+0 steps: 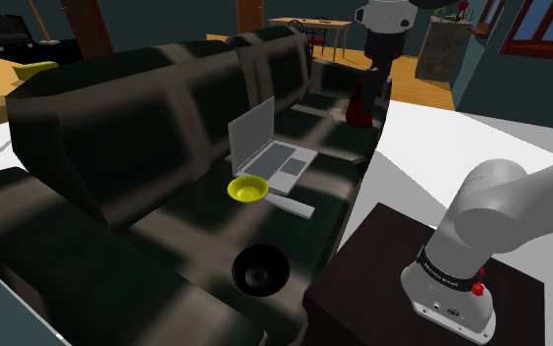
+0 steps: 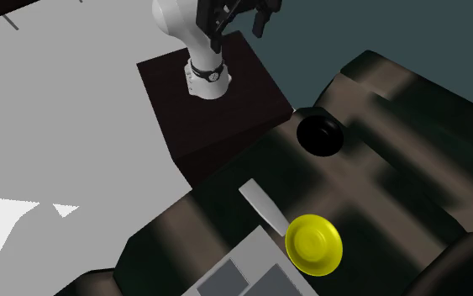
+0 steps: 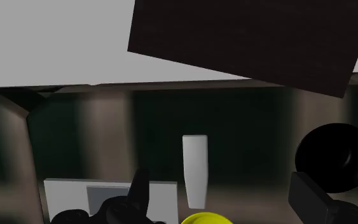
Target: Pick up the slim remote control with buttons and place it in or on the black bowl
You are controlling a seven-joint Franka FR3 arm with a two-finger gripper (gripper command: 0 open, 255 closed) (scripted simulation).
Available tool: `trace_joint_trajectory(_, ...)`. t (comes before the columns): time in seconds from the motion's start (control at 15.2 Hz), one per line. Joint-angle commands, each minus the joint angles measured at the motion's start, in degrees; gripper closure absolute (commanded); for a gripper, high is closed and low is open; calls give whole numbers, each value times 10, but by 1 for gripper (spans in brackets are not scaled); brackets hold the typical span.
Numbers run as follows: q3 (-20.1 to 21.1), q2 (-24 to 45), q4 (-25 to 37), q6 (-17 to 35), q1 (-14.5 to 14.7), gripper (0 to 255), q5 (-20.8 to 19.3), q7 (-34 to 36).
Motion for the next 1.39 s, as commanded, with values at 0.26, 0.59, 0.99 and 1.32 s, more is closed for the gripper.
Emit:
trace_joint_trajectory(0.26,-11,29,-52,81,0,0,0,-1)
trace_joint_trajectory(0.59,-23,85,-100,186,0,0,0,-3)
trace_joint_trajectory(0.99,-36,183,-132,316,1,0,0,-6)
trace_joint_trajectory(1.32,-46,285,-134,420,3,0,4,-12)
